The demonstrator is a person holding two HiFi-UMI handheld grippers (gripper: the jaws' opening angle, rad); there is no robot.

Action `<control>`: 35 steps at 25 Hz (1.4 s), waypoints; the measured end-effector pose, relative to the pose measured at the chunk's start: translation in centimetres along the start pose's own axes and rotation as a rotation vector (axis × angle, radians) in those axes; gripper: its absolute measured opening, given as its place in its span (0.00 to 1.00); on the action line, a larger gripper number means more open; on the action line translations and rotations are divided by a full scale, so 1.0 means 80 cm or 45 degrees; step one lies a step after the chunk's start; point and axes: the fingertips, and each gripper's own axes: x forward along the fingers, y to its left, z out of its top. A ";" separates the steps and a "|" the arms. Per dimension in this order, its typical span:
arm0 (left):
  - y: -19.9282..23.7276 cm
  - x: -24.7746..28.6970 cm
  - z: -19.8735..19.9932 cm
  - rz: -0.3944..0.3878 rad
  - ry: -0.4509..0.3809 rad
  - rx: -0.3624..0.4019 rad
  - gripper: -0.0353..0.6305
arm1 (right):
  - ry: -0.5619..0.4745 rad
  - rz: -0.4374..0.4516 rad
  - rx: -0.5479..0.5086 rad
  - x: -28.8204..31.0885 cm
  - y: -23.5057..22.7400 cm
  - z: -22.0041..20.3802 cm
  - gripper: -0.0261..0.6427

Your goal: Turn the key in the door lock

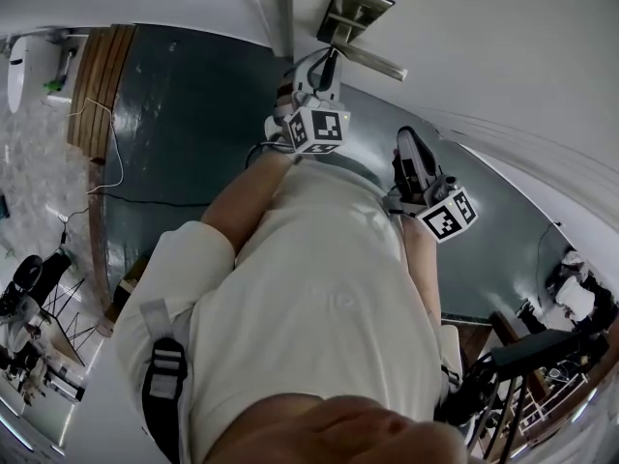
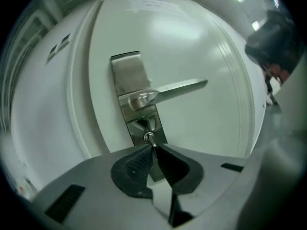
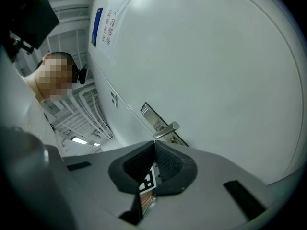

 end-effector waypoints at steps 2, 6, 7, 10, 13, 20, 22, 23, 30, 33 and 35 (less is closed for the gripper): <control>0.000 -0.002 0.001 0.042 0.000 0.192 0.09 | 0.004 0.008 0.005 0.002 0.001 0.000 0.07; -0.003 -0.006 -0.001 0.006 0.014 0.179 0.09 | 0.015 0.025 0.006 0.004 0.004 -0.003 0.07; -0.004 -0.006 -0.002 -0.033 0.019 0.108 0.09 | 0.018 0.029 0.004 0.005 0.003 -0.003 0.07; -0.005 -0.017 -0.007 -0.227 0.022 -0.258 0.09 | 0.026 0.031 -0.004 0.008 0.004 -0.003 0.07; -0.003 -0.035 -0.014 -0.479 0.022 -0.895 0.10 | 0.029 0.024 -0.004 0.006 0.005 -0.005 0.07; 0.011 -0.031 -0.028 -1.007 -0.264 -2.777 0.21 | 0.058 0.018 -0.023 0.008 0.008 -0.013 0.07; 0.008 -0.024 -0.018 -1.123 -0.305 -2.880 0.25 | 0.063 0.011 -0.030 0.009 0.005 -0.012 0.07; 0.007 -0.021 -0.013 -1.167 -0.313 -2.919 0.25 | 0.063 0.006 -0.031 0.010 0.004 -0.011 0.07; 0.015 -0.001 0.001 -1.260 -0.424 -3.183 0.14 | 0.050 -0.031 -0.041 0.009 0.001 -0.009 0.07; 0.015 0.003 0.002 -1.181 -0.406 -3.143 0.13 | 0.045 -0.045 -0.040 0.008 -0.004 -0.008 0.07; 0.014 0.003 0.004 -1.080 -0.366 -3.014 0.13 | 0.043 -0.052 -0.034 0.008 -0.005 -0.008 0.07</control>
